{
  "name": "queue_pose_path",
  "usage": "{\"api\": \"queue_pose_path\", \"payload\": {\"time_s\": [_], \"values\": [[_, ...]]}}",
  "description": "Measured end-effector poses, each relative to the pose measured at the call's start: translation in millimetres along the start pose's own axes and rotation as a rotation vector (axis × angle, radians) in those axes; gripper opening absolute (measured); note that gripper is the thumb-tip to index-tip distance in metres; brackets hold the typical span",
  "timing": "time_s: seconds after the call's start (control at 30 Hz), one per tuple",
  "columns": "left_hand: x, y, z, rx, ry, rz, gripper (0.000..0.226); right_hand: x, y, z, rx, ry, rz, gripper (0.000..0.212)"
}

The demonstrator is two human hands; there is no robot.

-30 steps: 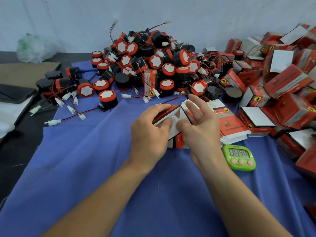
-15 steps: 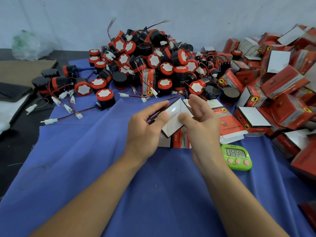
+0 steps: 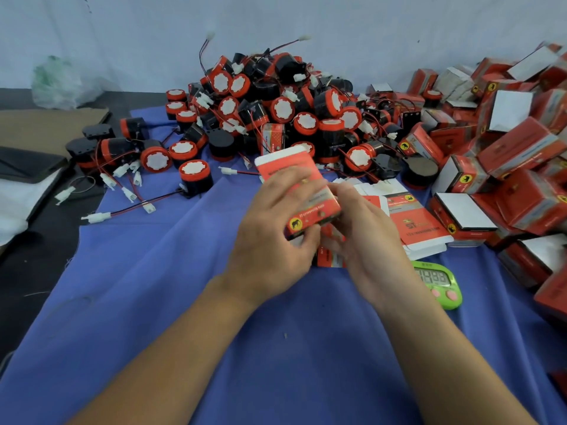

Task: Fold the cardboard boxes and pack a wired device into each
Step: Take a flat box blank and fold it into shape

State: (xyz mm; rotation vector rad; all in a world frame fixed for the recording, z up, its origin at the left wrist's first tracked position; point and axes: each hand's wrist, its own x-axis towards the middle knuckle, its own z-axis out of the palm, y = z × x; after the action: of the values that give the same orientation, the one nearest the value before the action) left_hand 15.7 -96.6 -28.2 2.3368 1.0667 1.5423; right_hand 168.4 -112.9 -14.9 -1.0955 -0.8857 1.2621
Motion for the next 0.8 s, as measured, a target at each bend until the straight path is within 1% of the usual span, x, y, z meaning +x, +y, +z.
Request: {"api": "queue_pose_path", "payload": {"time_s": [0.03, 0.07, 0.13, 0.17, 0.23, 0.3, 0.33, 0.4, 0.47, 0.53, 0.6, 0.63, 0.7, 0.77, 0.8], "values": [[0, 0, -1, 0.033, -0.062, 0.074, 0.065, 0, -1, -1, 0.048, -0.024, 0.026, 0.028], [0, 2, -1, 0.037, -0.117, 0.113, 0.074, 1, -2, -1, 0.093, -0.047, 0.040, 0.027], [-2, 5, 0, -0.010, -0.161, 0.119, 0.086, 2, -1, -6, 0.159, -0.070, 0.063, 0.023], [-3, 7, 1, -0.045, -0.145, 0.101, 0.088, 3, -1, -7, 0.184, -0.064, 0.081, 0.026], [-3, 8, 1, -0.106, -0.054, 0.024, 0.091, 4, 0, -10, 0.227, -0.033, 0.109, 0.034], [-2, 4, 1, -0.175, 0.052, -0.116, 0.093, 6, -1, -12, 0.236, 0.007, 0.080, 0.039], [-1, 2, 1, -0.226, 0.087, -0.206, 0.094, 7, -1, -13, 0.228, 0.007, 0.058, 0.041], [2, -2, 1, -0.295, 0.085, -0.352, 0.094, 6, -1, -13, 0.178, -0.063, 0.028, 0.046], [3, -8, 3, -0.253, 0.031, -0.401, 0.090, 4, 0, -9, 0.069, -0.131, -0.026, 0.048], [2, -12, 5, -0.094, 0.019, -0.348, 0.079, 3, 5, -4, -0.017, -0.161, -0.091, 0.052], [2, -11, 7, 0.042, 0.033, -0.279, 0.072, 2, 10, 3, -0.011, -0.176, -0.074, 0.068], [1, -10, 8, 0.057, 0.026, -0.253, 0.072, 1, 12, 6, -0.022, -0.162, -0.072, 0.071], [-2, -6, 9, 0.032, -0.021, -0.201, 0.070, 2, 14, 10, -0.103, -0.065, -0.128, 0.059], [-2, -4, 7, -0.028, -0.057, -0.194, 0.052, 3, 13, 8, -0.105, -0.003, -0.154, 0.050], [-1, -3, 5, -0.077, -0.068, -0.220, 0.039, 4, 12, 6, -0.076, -0.014, -0.147, 0.050]]}}
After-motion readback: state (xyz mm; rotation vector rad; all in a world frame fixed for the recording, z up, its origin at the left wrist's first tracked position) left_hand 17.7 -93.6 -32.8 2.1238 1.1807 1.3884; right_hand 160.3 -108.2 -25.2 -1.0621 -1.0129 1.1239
